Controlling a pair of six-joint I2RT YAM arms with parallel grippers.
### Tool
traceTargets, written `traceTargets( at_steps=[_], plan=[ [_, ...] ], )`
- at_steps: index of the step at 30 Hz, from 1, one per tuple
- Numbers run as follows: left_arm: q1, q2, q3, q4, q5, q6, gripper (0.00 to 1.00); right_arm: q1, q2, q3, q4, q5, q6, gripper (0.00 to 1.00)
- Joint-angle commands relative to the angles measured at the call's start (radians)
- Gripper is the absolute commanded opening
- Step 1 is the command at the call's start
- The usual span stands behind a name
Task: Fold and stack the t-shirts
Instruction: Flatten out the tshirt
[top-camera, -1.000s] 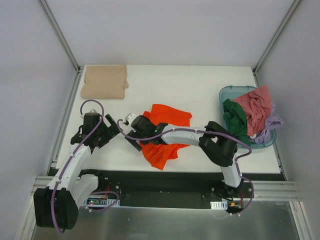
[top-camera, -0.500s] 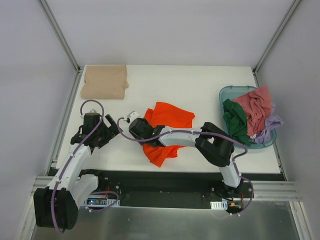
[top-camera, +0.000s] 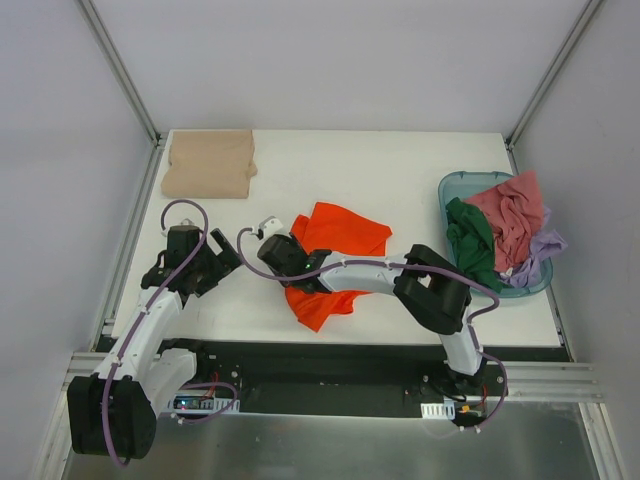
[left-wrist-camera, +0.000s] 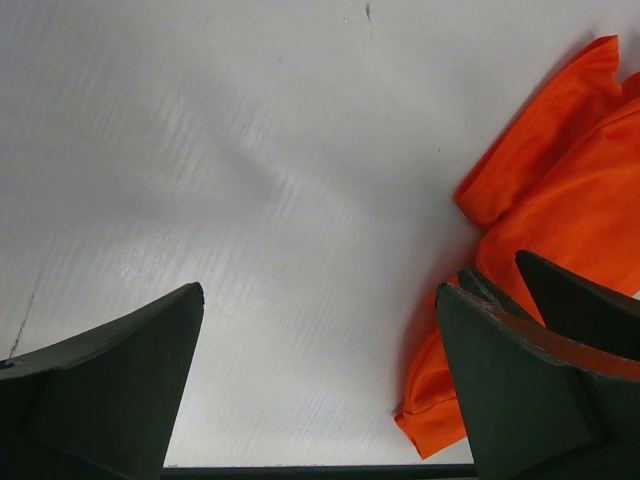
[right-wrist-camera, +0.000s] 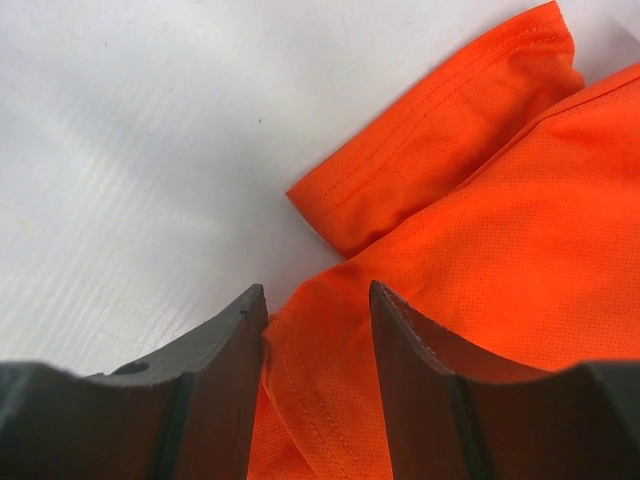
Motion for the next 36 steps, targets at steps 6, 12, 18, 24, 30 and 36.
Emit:
traceTargets(
  at_steps=[6,12,18,24,30,36],
  plan=[
    [0.003,0.006,0.008,-0.006,0.031,0.004,0.99,-0.003,0.015,0.107,-0.001,0.05,0.025,0.5],
    [0.003,0.0,0.003,-0.004,0.034,0.004,0.99,-0.003,0.033,0.112,-0.022,0.091,0.051,0.47],
    [0.003,0.0,0.003,-0.006,0.031,0.001,0.99,0.002,0.025,0.089,-0.034,-0.028,0.06,0.54],
    [0.003,-0.001,0.001,-0.006,0.034,0.003,0.99,0.003,0.058,0.116,-0.054,-0.054,0.063,0.55],
    [0.003,-0.004,0.0,-0.006,0.034,0.003,0.99,0.005,0.058,0.107,-0.111,0.022,0.077,0.51],
    [0.003,-0.016,0.003,0.0,0.056,0.01,0.99,0.003,0.012,0.072,-0.077,0.068,0.109,0.45]
  ],
)
